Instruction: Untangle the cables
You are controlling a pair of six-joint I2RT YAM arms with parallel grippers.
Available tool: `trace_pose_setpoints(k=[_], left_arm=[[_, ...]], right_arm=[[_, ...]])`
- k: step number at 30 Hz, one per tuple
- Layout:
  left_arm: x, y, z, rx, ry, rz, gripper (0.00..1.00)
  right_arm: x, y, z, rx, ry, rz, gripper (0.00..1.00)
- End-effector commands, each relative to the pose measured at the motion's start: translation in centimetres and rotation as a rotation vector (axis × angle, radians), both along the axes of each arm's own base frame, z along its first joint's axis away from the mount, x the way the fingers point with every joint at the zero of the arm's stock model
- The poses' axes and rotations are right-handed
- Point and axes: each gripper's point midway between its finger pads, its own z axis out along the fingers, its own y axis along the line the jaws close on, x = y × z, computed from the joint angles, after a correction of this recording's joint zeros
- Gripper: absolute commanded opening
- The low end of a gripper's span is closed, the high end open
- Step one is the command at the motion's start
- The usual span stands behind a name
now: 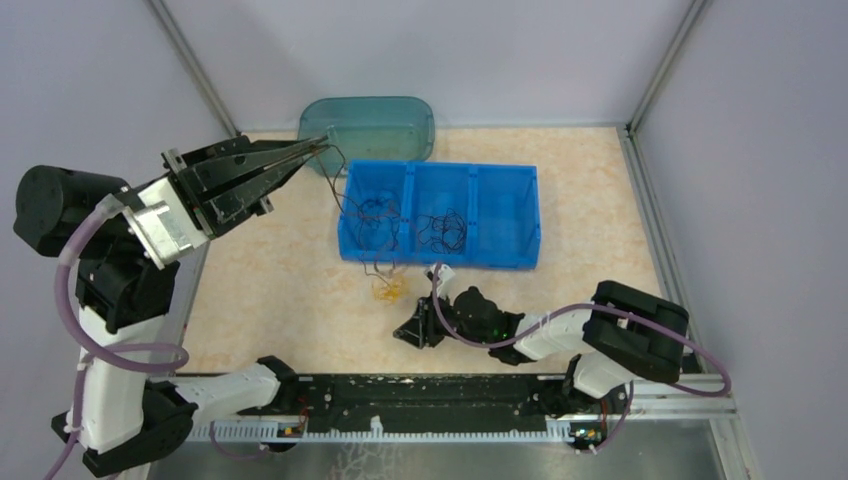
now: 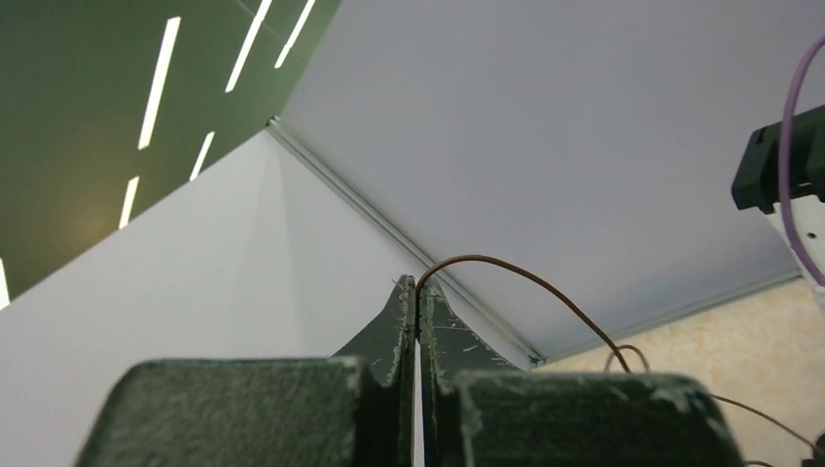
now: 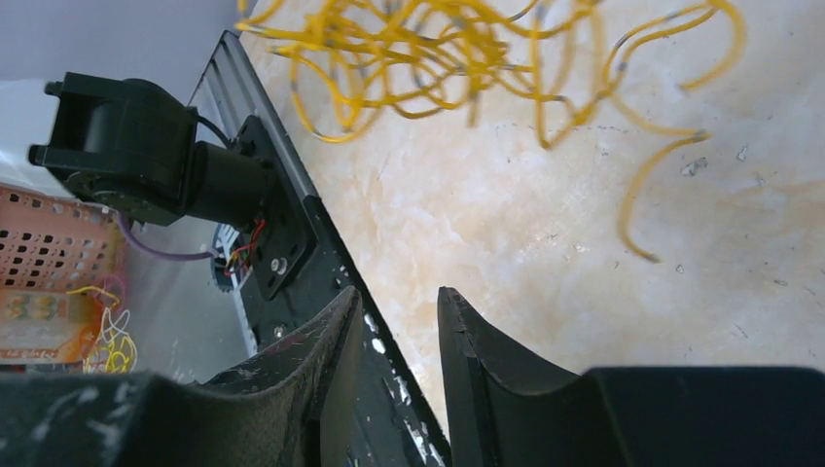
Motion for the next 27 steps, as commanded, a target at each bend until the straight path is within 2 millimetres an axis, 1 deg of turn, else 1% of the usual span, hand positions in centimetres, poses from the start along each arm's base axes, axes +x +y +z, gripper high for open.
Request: trace_pose_setpoints(k=[1,3,4,7,9,12,14,15,16,19,23,25,27], left_arm=[[-0.5,0.6,2.9,-0.055,-0.084,0.016,0.0],[-0.7,0.5,2.4,-0.038,-0.072,0.006,0.0],[-0.6,0.4,2.0,-0.026,-0.065,0.004,0.0],[-0.4,0.1,0.2,0.005,-0.04,-0.002,0.0],[-0.3,-0.1,-0.7,0.019,-0.028,-0.005,0.0],[-0.5,-0.1,-1.3,0.03,-0.018,-0.015,0.0],[-0.4,-0.2,-1.5,0.034,-0.012,-0.02,0.0],[-0.4,-0.3,-1.6,0.036,-0.009,-0.023,0.0],[-0.4,-0.3,-1.6,0.035,-0.008,-0.024,0.0],[-0.4,-0.3,-1.7,0.036,0.003,-0.028,0.0],[-0.5,-0.3,-1.5,0.032,0.007,-0.03,0.0],[-0.4,-0.3,-1.4,0.032,0.008,-0.028,0.0],[-0.4,-0.3,-1.4,0.03,0.007,-0.027,0.0]], right_arm=[[-0.1,0.2,1.4,0.065,-0.022,-0.009,0.36],[-0.3,0.1,2.9,0.095,-0.038,-0.002,0.38],[-0.4,0.0,4.1,0.113,-0.055,0.006,0.4],[-0.9,-0.6,8.2,0.153,-0.128,0.034,0.53],[-1.1,-1.0,11.5,0.178,-0.194,0.045,0.61],[-1.2,-1.9,16.0,0.215,-0.284,0.048,0.76],[-1.1,-1.9,18.0,0.222,-0.335,0.056,0.85],[-1.3,-1.7,18.7,0.222,-0.361,0.077,0.88],[-1.4,-1.3,19.9,0.234,-0.387,0.092,0.91],[-1.2,0.1,21.3,0.245,-0.435,0.129,0.96],[-0.9,2.2,22.2,0.273,-0.478,0.161,0.96],[-1.0,3.2,22.0,0.296,-0.479,0.185,0.95],[-0.9,3.9,21.4,0.297,-0.463,0.19,0.92]])
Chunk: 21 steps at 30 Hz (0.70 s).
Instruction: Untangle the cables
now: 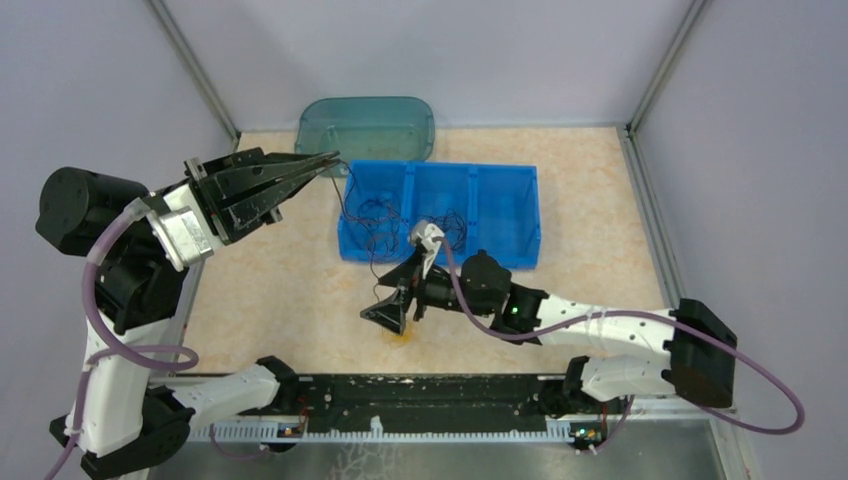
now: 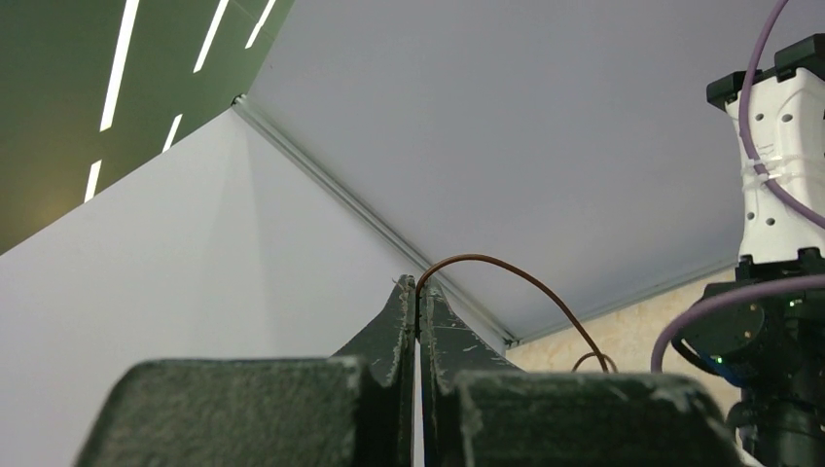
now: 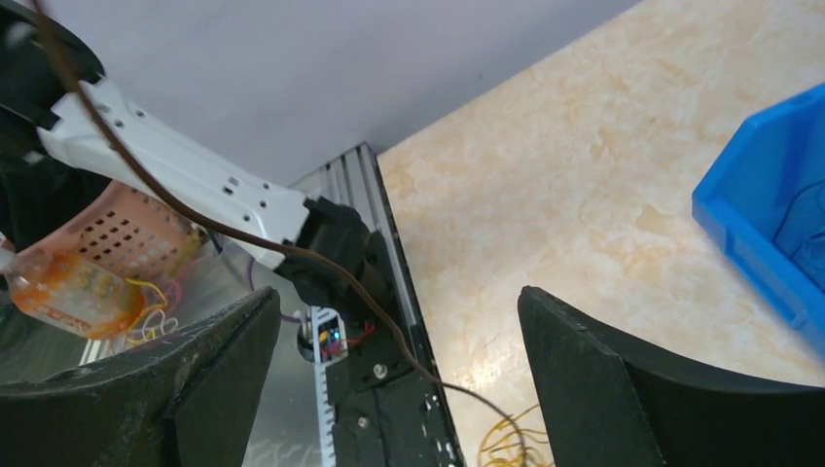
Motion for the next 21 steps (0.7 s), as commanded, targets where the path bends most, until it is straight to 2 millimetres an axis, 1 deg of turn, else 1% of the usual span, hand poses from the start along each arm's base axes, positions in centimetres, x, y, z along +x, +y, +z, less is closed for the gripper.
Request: trace_pose_setpoints(k=[1,3,5,7,9,11,14,15,18,21], left_arm=[[-0.6,0.1,0.3,-0.002,-0.01,-0.022,0.0],[-0.6,-0.1,0.3,-0.001,-0.01,-0.026,0.0],[-0.6,0.0,0.5,-0.005,-0.016,-0.025,0.0],[-0.7,0.1,0.8,-0.015,-0.031,-0.022,0.0],[-0.8,0.2,1.4,-0.028,-0.049,-0.018,0.0],[-0.8,0.3,1.9,-0.036,-0.067,-0.012,0.0],[-1.0,0.6,2.5,-0.048,-0.092,-0.001,0.0],[-1.0,0.7,2.7,-0.053,-0.098,0.003,0.0],[-1.3,1.0,3.3,-0.066,-0.126,0.014,0.0],[-1.8,1.5,4.3,-0.084,-0.162,0.026,0.0]], right_arm=[[-0.5,2.1,1.9,0.069,-0.05,0.06,0.89],[-0.3,2.7,1.3,0.064,-0.026,0.06,0.84],[0.0,3.1,0.3,0.052,-0.006,0.05,0.75],[0.4,3.5,-1.2,0.031,0.016,0.034,0.67],[0.8,4.0,-2.6,0.026,0.039,0.024,0.62],[1.1,4.7,-4.3,0.012,0.069,0.02,0.55],[1.9,5.9,-7.3,-0.019,0.133,-0.002,0.36],[2.0,6.4,-9.1,-0.047,0.163,-0.006,0.33],[2.3,7.3,-13.1,-0.107,0.229,-0.013,0.32],[2.2,7.6,-15.4,-0.139,0.271,-0.012,0.32]])
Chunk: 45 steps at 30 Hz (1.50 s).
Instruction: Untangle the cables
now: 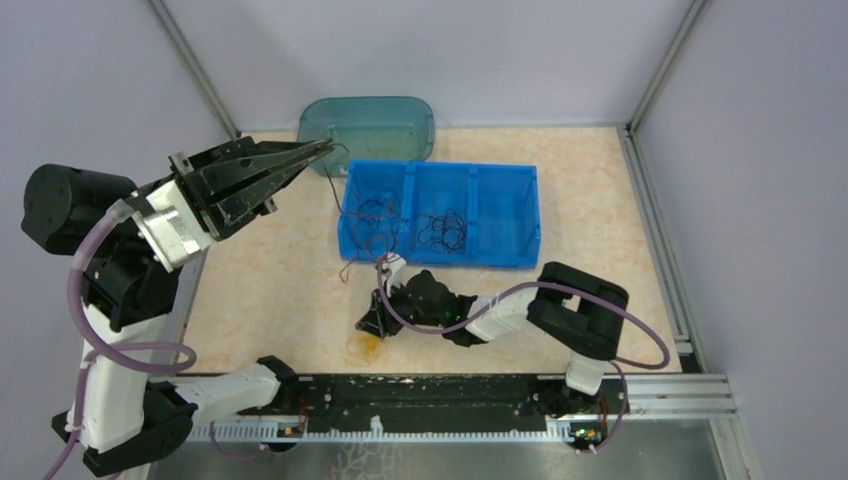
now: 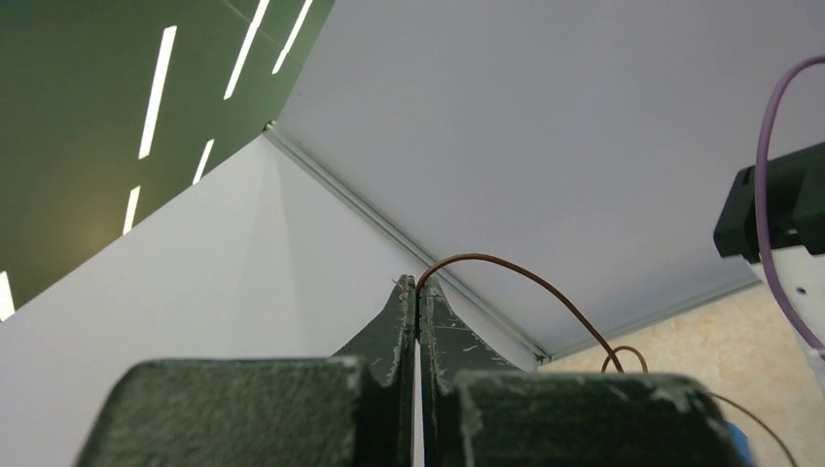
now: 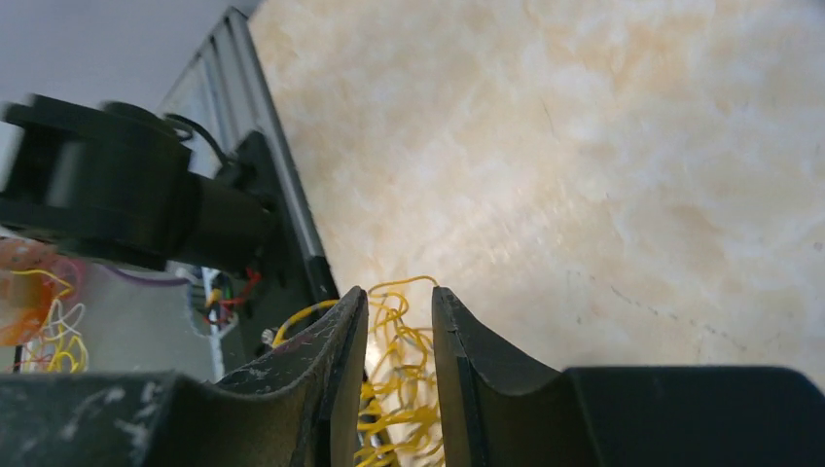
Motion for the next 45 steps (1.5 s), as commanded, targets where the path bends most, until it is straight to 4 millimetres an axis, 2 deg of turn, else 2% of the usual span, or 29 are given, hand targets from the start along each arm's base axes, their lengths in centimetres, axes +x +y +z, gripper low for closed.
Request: trace_pose_setpoints(k=[1,8,10,12,13,15,20,22,26,32,40,45], left_arm=[[-1.6,1.4,2.9,-0.064,-0.112,0.023,0.0],[-3.2,3.3,6.4,-0.169,-0.249,0.068,0.0],[-3.0,3.3,6.5,-0.169,-0.253,0.078,0.0],[-2.2,2.8,5.6,-0.141,-0.234,0.085,0.0],[-1.5,2.3,4.7,-0.119,-0.22,0.091,0.0],[0.0,1.5,3.0,-0.078,-0.191,0.108,0.0],[3.9,-1.0,-2.4,0.03,-0.076,0.133,0.0],[5.6,-2.2,-5.2,0.081,-0.021,0.135,0.0],[8.9,-4.4,-10.2,0.153,0.078,0.139,0.0],[13.8,-7.0,-14.2,0.185,0.168,0.185,0.0],[21.3,-9.9,-20.4,0.264,0.239,0.316,0.0],[25.7,-10.9,-25.1,0.322,0.293,0.419,0.0]], right_arm=[[0.3,1.6,0.5,0.073,0.034,-0.012,0.31],[0.7,0.0,-2.4,0.005,0.05,-0.07,0.32],[1.0,-0.8,-2.1,0.005,0.037,-0.099,0.33],[1.7,-1.8,-0.9,0.019,0.014,-0.135,0.36],[2.2,-2.5,0.9,0.048,-0.006,-0.16,0.37],[3.4,-4.2,2.7,0.061,-0.038,-0.225,0.39],[6.0,-9.7,5.5,0.054,-0.107,-0.417,0.46],[7.3,-12.3,5.9,0.002,-0.129,-0.545,0.49],[9.6,-18.9,5.3,-0.165,-0.141,-0.83,0.53],[10.4,-25.1,5.9,-0.225,-0.148,-1.077,0.56],[10.7,-28.8,6.2,-0.247,-0.151,-1.21,0.57],[10.5,-29.6,7.0,-0.208,-0.161,-1.224,0.59]])
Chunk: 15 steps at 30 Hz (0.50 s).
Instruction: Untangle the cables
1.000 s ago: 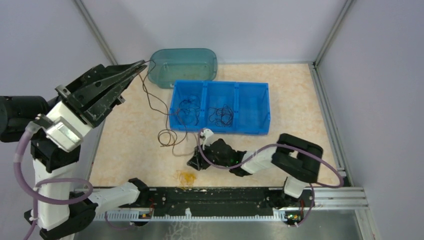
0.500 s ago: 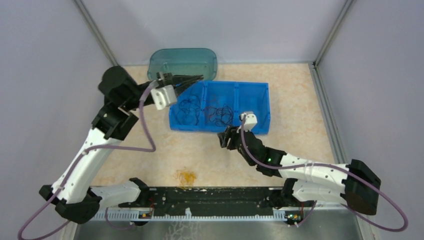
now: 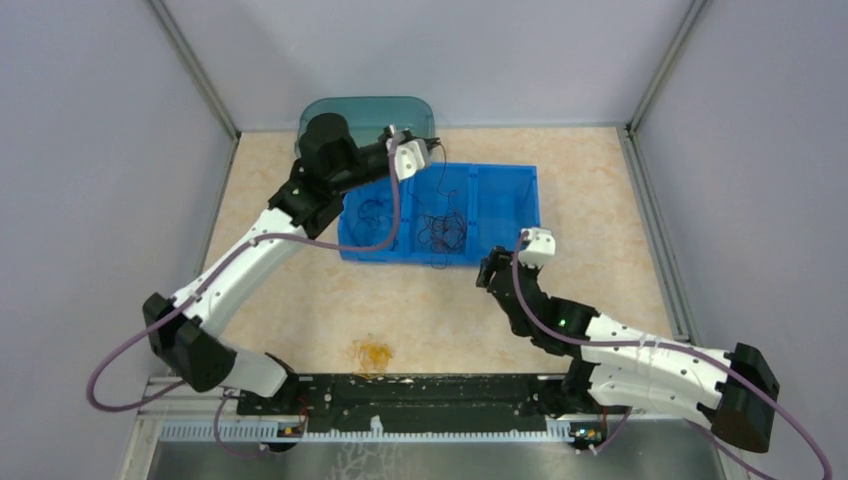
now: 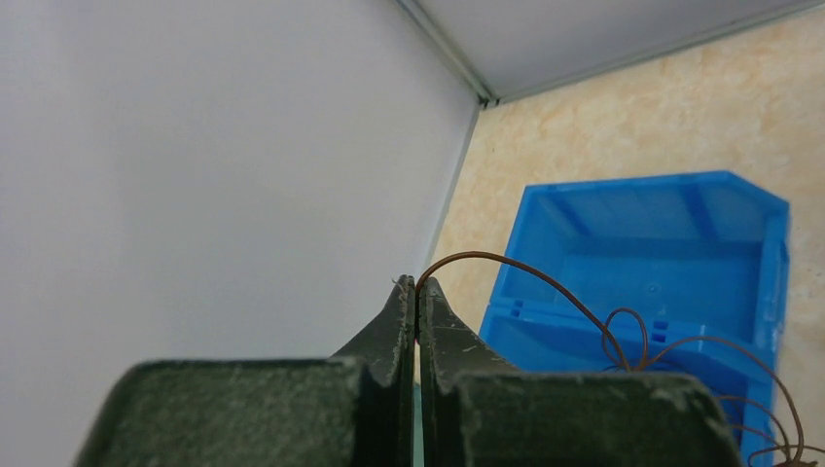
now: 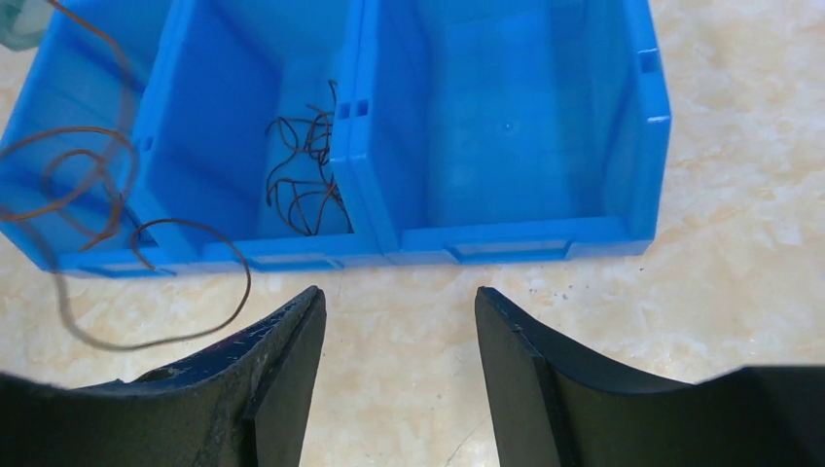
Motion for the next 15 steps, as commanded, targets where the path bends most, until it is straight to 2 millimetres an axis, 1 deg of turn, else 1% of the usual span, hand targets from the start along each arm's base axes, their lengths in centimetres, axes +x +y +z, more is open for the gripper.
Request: trace_pose_setpoints(k=[1,3,6,8,11,13,14,15], left_arm=[[4.0,-0.5,-2.9,0.039,-0.009,0.114,0.0],[5.2,-1.0,-3.8,0.043,-0.001,0.138,0.0],[6.6,-1.6,-4.8,0.05,0.01,0.154,0.0],[7.2,-1.9,-5.2,0.049,0.025,0.162,0.0],[8.0,-2.1,-6.6,0.082,0.031,0.178,0.0],[8.5,-2.0,-7.2,0.096,0.034,0.197,0.0],[8.4,-2.1,-7.7,0.116,0.039,0.186,0.01],[8.0,-2.2,-8.4,0.139,0.049,0.166,0.08]], right_arm=[[0.4,-1.5,2.1,0.049,-0.057,-0.064,0.6],[0.3,-1.5,2.2,0.054,-0.062,-0.054,0.6],[0.2,-1.3,2.3,0.06,-0.063,-0.041,0.6],[0.1,-1.3,2.4,0.064,-0.064,-0.033,0.6],[0.1,-1.1,2.5,0.075,-0.066,-0.022,0.6],[0.1,-1.0,2.6,0.084,-0.07,-0.014,0.6],[0.1,-0.9,2.8,0.087,-0.073,-0.009,0.6],[0.1,-0.8,2.9,0.087,-0.075,-0.005,0.6]])
